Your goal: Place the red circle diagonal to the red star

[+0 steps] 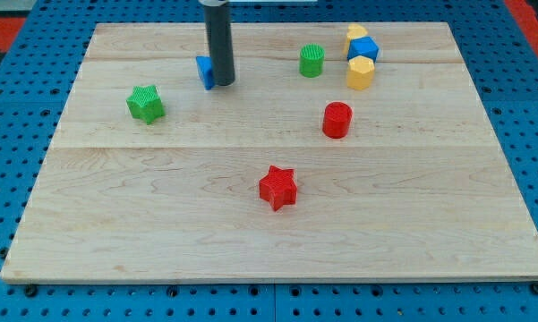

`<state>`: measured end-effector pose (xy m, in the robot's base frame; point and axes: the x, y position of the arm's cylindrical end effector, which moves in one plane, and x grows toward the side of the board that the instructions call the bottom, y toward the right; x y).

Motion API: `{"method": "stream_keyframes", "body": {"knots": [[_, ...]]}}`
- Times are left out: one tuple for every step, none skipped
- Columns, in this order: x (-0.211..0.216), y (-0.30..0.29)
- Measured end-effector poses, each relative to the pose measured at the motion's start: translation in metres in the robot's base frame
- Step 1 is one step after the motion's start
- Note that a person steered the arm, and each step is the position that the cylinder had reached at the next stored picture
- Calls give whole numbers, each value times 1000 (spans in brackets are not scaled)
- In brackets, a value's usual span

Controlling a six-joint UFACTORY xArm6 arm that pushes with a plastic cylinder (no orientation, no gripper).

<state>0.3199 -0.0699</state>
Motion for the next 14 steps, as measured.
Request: {"method": "stream_keyframes", "body": {"knots": [[26, 76], [107, 96], [192, 164], [202, 151], [163, 238], [112, 201], [110, 169], [100, 216], [86, 187], [85, 95], [78, 89], [36, 105], [56, 43], [90, 28]]}}
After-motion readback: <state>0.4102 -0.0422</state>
